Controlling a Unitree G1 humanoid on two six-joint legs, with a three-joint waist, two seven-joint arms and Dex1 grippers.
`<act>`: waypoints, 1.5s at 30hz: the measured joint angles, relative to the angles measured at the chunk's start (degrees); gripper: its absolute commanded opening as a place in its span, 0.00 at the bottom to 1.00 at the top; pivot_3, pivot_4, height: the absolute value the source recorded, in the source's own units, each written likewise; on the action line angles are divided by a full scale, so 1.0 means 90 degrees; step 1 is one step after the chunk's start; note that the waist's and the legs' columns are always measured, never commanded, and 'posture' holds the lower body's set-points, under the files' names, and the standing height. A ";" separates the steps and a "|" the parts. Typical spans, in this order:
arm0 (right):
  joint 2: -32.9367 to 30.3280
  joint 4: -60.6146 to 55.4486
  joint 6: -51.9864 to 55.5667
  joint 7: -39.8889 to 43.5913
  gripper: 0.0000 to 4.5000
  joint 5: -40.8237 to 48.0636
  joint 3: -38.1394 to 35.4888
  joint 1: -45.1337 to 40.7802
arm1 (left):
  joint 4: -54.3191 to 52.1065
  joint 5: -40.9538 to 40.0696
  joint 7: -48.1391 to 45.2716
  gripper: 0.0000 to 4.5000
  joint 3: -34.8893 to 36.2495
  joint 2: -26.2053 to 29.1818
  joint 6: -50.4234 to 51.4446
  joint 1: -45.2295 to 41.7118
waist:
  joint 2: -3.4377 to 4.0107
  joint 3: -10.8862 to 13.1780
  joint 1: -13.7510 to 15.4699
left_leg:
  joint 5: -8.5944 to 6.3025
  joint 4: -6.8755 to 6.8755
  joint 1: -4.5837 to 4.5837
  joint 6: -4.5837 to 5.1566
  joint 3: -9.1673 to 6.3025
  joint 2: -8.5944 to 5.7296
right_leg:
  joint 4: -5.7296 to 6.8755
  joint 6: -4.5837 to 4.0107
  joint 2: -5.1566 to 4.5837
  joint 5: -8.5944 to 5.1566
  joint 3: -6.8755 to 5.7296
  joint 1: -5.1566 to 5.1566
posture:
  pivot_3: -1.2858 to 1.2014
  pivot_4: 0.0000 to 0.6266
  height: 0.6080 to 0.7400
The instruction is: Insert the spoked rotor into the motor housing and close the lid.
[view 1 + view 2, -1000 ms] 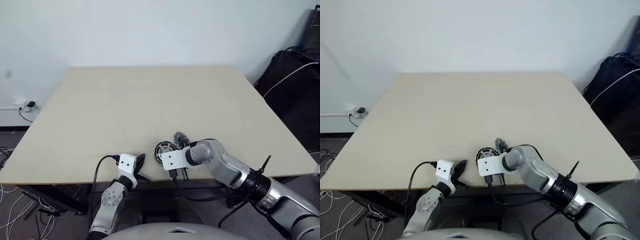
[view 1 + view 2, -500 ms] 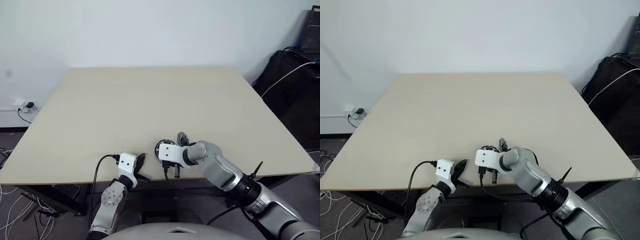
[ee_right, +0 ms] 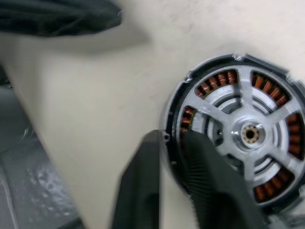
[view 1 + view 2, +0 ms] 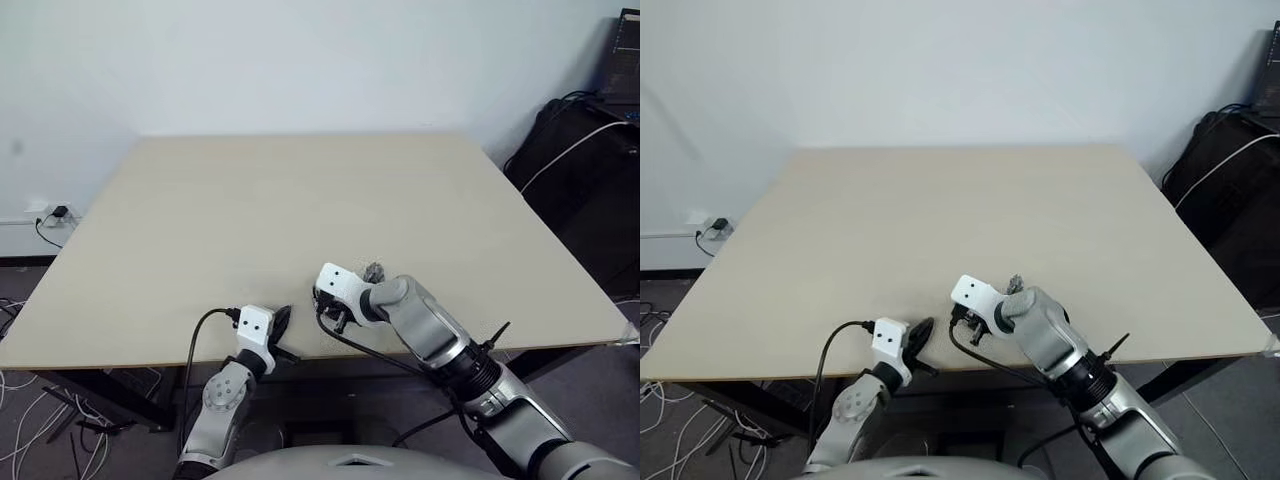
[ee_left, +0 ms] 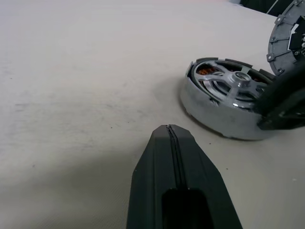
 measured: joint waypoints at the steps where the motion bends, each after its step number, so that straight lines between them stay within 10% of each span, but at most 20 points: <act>1: -0.0005 0.0001 -0.0110 -0.0091 0.45 0.0001 0.0003 -0.0042 | -0.0098 0.0001 0.0002 0.00 -0.0022 -0.0003 0.0034 0.0029 | 0.0003 0.0002 0.0009 | 0.0000 -0.0001 -0.0006 0.0000 0.0000 -0.0002 | -0.0003 0.0005 0.0000 0.0003 0.0000 -0.0005 | 0.52 0.00 1.00; 45: -0.1451 0.0142 -0.2953 0.0412 0.51 -0.0718 0.0763 -0.0443 | -0.0055 -0.0015 -0.0022 0.00 0.0010 0.0013 0.0005 -0.0001 | -0.0001 -0.0002 0.0115 | -0.0007 0.0000 -0.0085 0.0064 0.0003 -0.0045 | -0.0017 -0.0033 -0.0040 -0.0008 -0.0001 -0.0081 | 0.52 0.00 1.00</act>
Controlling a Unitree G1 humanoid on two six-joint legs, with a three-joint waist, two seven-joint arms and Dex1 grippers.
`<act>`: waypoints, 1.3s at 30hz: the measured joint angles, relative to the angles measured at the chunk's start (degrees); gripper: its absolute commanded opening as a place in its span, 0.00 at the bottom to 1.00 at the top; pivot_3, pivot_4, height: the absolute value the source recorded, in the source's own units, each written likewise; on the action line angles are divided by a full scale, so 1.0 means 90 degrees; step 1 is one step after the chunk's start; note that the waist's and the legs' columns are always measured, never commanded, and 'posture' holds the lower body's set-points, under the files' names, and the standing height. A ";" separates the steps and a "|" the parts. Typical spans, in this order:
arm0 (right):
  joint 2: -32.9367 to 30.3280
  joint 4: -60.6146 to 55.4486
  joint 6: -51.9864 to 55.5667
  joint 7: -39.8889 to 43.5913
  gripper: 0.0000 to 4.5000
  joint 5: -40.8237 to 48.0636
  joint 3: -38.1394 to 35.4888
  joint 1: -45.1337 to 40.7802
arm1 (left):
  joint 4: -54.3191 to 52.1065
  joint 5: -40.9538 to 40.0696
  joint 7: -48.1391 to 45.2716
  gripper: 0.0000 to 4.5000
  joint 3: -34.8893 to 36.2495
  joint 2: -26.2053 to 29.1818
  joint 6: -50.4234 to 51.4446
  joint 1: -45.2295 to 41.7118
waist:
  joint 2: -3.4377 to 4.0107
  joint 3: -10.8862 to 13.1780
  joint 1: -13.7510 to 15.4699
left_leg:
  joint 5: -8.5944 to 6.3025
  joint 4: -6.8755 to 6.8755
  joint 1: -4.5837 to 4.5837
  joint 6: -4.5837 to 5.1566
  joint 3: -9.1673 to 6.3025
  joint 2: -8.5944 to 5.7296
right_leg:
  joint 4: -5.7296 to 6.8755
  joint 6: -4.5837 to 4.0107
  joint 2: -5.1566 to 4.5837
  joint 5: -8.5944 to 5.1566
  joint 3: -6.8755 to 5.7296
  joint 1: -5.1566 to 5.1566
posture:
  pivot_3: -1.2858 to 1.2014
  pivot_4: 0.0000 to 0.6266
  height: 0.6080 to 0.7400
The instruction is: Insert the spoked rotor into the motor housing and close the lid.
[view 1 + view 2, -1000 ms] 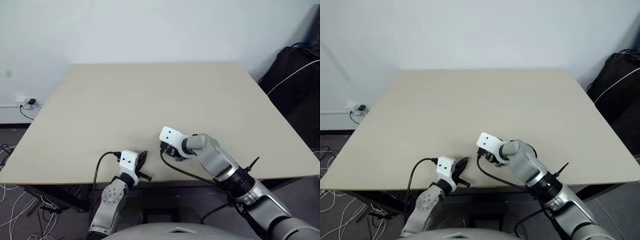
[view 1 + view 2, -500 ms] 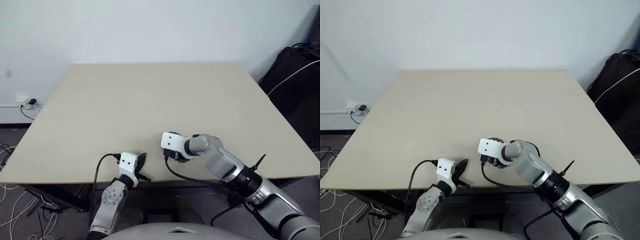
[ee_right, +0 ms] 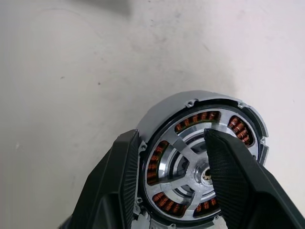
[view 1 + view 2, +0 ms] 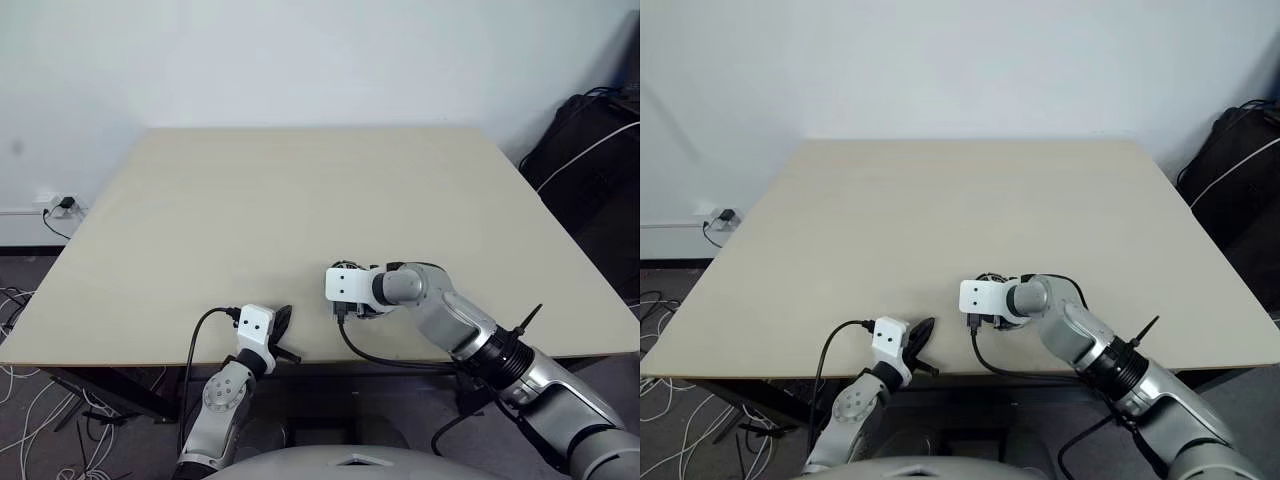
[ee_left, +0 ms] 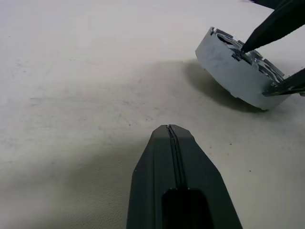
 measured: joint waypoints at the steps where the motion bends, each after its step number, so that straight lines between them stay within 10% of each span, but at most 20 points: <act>1: 0.0024 -0.0007 -0.0083 -0.0005 0.51 0.0019 -0.0047 0.0000 | 0.0004 0.0000 -0.0002 0.00 -0.0002 -0.0001 -0.0001 -0.0006 | 0.0000 0.0000 0.0000 | 0.0000 0.0000 0.0000 0.0000 0.0000 0.0000 | 0.0000 0.0000 0.0000 0.0000 0.0000 0.0000 | 0.52 0.00 1.00; 12: 0.1031 0.0369 -0.1761 -0.0779 0.51 0.0709 -0.1103 0.0283 | 0.0018 -0.0002 -0.0009 0.00 0.0001 -0.0009 -0.0011 -0.0048 | -0.0005 -0.0004 -0.0008 | 0.0003 -0.0001 0.0003 -0.0002 0.0002 0.0000 | 0.0005 -0.0026 0.0005 0.0017 0.0003 0.0000 | 0.52 0.00 1.00; 23: 0.2416 0.1451 -0.3049 -0.4187 0.51 0.0367 -0.2698 0.0340 | 0.0048 0.0000 -0.0034 0.00 0.0001 0.0009 -0.0028 -0.0053 | 0.0001 -0.0011 -0.0024 | 0.0013 -0.0006 0.0017 -0.0016 0.0006 0.0002 | 0.0020 -0.0033 0.0037 0.0019 0.0027 0.0001 | 0.52 0.00 1.00; 31: 0.2143 0.1029 -0.1971 -0.5375 0.51 -0.0562 -0.3384 0.0665 | 0.0093 -0.0001 -0.0128 0.00 0.0008 0.0063 -0.0049 -0.0040 | 0.0014 -0.0023 -0.0037 | 0.0014 -0.0009 0.0017 -0.0012 0.0016 0.0005 | 0.0021 -0.0035 0.0035 0.0019 0.0045 0.0017 | 0.52 0.00 1.00; 39: 0.0915 -0.0221 -0.0190 -0.4185 0.51 -0.1201 -0.3383 0.1880 | 0.0099 0.0000 -0.0218 0.00 0.0004 0.0084 -0.0034 -0.0041 | 0.0044 -0.0042 -0.0043 | 0.0014 -0.0006 0.0015 -0.0004 0.0033 0.0014 | 0.0019 -0.0007 0.0035 0.0000 0.0048 0.0022 | 0.52 0.00 1.00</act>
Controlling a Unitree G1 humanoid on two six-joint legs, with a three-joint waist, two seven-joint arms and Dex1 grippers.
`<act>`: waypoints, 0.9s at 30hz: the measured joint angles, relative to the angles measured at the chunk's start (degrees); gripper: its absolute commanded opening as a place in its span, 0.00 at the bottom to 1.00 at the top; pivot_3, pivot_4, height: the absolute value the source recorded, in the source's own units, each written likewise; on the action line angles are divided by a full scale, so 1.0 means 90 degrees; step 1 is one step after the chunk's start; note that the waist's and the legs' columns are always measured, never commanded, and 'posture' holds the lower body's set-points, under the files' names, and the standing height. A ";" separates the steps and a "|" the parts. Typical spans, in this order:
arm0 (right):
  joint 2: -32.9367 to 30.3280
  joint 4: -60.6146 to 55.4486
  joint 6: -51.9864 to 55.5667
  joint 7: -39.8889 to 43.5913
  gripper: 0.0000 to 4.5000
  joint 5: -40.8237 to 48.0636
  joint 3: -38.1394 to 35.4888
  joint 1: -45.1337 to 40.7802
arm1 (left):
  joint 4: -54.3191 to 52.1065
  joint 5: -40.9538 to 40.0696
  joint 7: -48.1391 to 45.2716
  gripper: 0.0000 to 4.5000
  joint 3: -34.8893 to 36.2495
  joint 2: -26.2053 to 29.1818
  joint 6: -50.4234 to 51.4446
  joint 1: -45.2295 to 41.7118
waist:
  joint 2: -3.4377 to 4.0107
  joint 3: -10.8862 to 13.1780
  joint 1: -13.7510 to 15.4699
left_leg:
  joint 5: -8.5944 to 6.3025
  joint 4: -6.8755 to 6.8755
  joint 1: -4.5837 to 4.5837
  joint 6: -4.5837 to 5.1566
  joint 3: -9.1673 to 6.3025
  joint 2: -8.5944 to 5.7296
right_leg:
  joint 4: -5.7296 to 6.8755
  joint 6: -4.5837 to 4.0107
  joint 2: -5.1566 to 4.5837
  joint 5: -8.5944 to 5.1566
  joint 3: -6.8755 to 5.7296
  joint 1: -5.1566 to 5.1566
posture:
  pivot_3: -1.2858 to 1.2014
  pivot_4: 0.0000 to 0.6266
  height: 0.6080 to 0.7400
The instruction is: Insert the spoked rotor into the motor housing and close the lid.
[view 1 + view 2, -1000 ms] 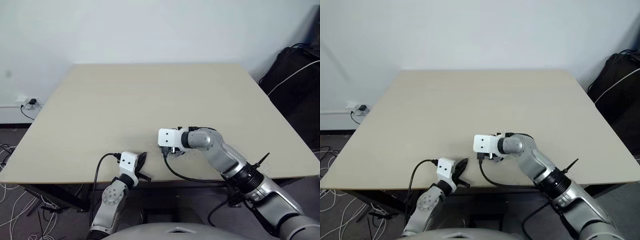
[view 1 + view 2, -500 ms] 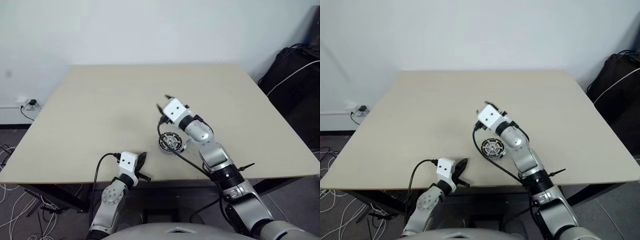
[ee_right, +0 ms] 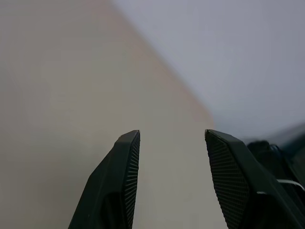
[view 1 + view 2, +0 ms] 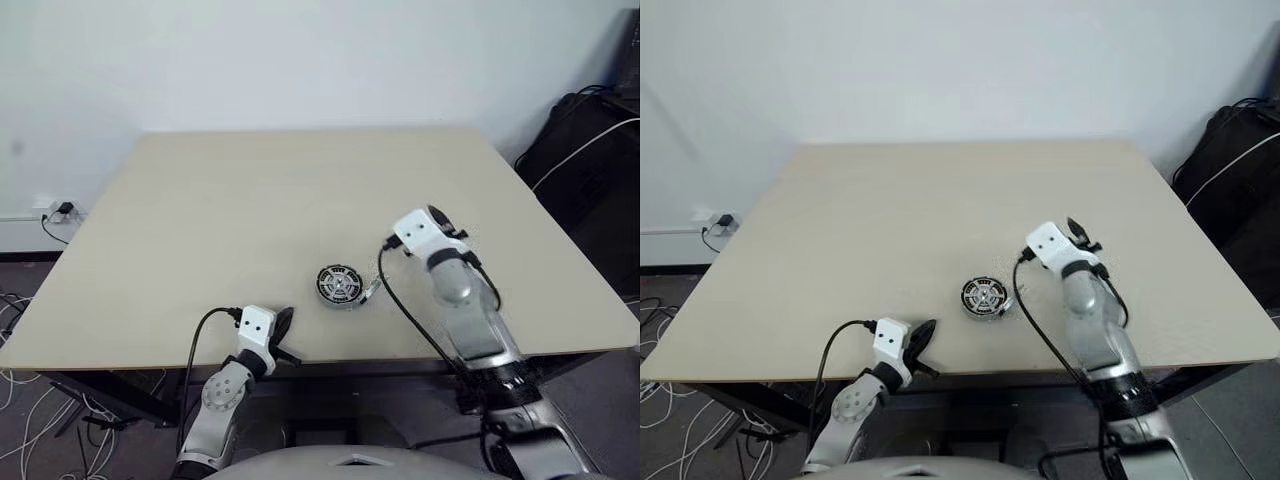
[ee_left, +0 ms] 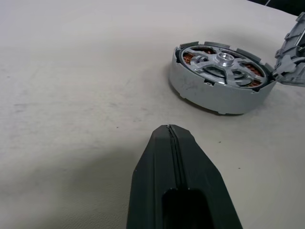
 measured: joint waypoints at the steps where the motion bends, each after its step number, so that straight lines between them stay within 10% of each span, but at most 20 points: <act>1: -0.0127 -0.0118 0.0114 0.0181 0.51 -0.0029 0.0003 0.0091 | 0.0000 0.0000 -0.0008 0.00 0.0000 0.0000 0.0006 -0.0004 | 0.0002 -0.0001 -0.0005 | 0.0000 0.0000 0.0001 0.0000 0.0001 0.0002 | 0.0000 0.0003 0.0000 -0.0001 0.0000 0.0001 | 0.52 0.00 1.00; 11: -0.1790 -0.2393 0.0476 0.3621 0.51 0.1164 0.0606 0.1473 | 0.0000 0.0002 -0.0089 0.00 -0.0031 0.0050 0.0142 -0.0148 | -0.0039 0.0027 -0.0032 | -0.0006 0.0006 0.0041 0.0005 0.0000 0.0021 | -0.0009 0.0015 0.0001 -0.0007 -0.0015 0.0059 | 0.52 0.00 1.00; 27: -0.0406 -0.2401 0.0390 0.2864 0.51 0.2787 -0.0283 0.1486 | -0.0143 0.0001 -0.0173 0.00 -0.0013 0.0158 0.0250 -0.0077 | -0.0072 0.0048 0.0036 | -0.0019 0.0003 0.0048 0.0005 -0.0003 0.0024 | -0.0022 0.0015 -0.0002 -0.0008 -0.0014 0.0061 | 0.52 0.00 1.00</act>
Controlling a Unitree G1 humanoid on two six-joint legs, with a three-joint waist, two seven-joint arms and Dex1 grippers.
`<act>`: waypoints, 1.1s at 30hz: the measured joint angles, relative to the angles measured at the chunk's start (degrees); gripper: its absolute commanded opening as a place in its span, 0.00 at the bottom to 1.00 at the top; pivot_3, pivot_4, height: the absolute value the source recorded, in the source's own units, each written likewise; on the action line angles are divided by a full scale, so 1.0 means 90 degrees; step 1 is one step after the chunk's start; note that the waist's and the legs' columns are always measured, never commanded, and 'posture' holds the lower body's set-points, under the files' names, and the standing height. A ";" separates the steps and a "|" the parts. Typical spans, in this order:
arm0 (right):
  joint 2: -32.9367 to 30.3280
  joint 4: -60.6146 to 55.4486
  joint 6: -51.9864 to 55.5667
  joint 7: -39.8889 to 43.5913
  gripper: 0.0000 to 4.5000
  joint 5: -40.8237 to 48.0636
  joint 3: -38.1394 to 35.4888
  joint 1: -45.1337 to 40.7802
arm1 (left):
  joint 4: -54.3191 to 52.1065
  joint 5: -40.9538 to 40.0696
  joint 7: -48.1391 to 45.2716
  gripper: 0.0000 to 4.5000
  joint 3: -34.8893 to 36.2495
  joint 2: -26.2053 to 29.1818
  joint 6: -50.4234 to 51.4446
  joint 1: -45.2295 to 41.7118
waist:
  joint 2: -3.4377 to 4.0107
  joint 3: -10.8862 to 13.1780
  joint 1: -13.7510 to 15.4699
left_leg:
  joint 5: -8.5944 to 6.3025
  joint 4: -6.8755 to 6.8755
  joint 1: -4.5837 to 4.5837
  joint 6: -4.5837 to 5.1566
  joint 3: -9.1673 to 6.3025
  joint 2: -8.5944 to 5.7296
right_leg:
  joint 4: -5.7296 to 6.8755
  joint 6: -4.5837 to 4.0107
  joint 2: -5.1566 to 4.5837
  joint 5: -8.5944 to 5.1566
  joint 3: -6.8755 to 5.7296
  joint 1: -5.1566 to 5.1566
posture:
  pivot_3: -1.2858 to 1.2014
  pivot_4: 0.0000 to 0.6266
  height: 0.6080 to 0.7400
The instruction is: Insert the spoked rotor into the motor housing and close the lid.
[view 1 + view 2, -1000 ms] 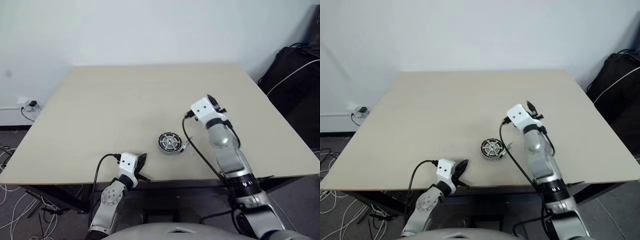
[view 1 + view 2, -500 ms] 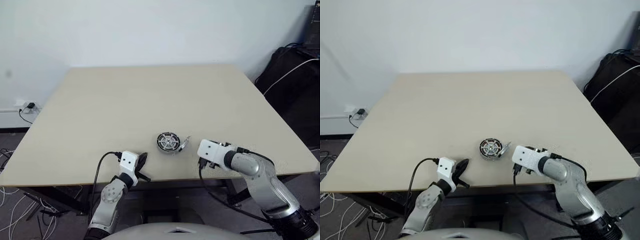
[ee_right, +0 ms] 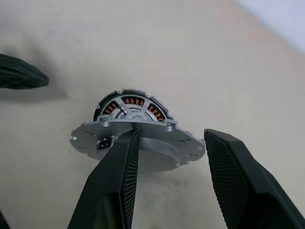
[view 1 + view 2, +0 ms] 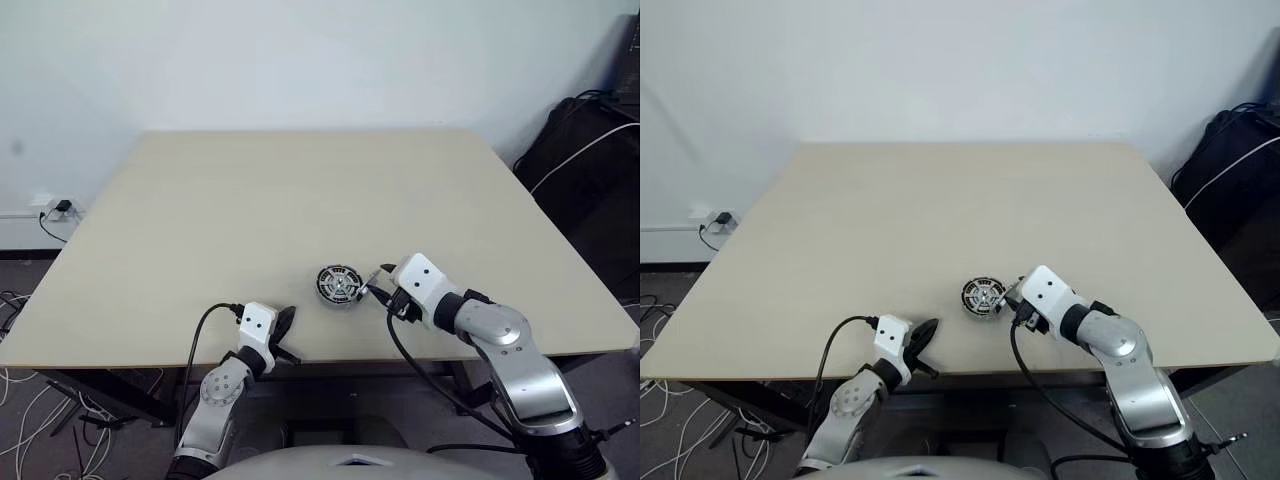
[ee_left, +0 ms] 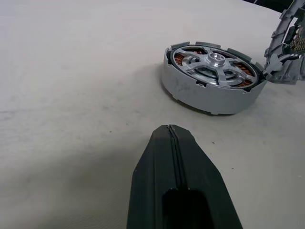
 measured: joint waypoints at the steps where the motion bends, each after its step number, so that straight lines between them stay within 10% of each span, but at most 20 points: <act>1: 0.0075 -0.0001 0.0120 -0.0059 0.51 0.0058 -0.0032 0.0012 | -0.0024 0.0000 0.0000 0.00 0.0001 0.0012 0.0031 0.0029 | 0.0000 0.0000 0.0000 | 0.0000 0.0000 0.0000 0.0000 0.0000 0.0000 | 0.0001 0.0000 0.0000 0.0000 0.0000 0.0000 | 0.52 0.00 1.00; 15: 0.0471 -0.0314 0.1802 -0.0358 0.51 0.1302 -0.0298 0.0110 | -0.0053 0.0000 -0.0011 0.00 0.0013 0.0040 0.0051 0.0074 | 0.0007 -0.0005 -0.0028 | -0.0016 0.0002 0.0019 -0.0027 -0.0002 0.0004 | 0.0000 0.0001 0.0000 -0.0002 -0.0001 0.0003 | 0.52 0.00 1.00; 33: 0.1129 0.0837 0.1018 -0.1015 0.51 0.1643 -0.0016 -0.0515 | -0.0396 0.0004 0.0048 0.00 -0.0011 0.0022 0.0314 0.0051 | 0.0009 -0.0004 -0.0038 | -0.0016 -0.0002 0.0017 -0.0026 -0.0002 0.0004 | -0.0002 0.0001 0.0002 -0.0001 -0.0004 -0.0001 | 0.52 0.00 1.00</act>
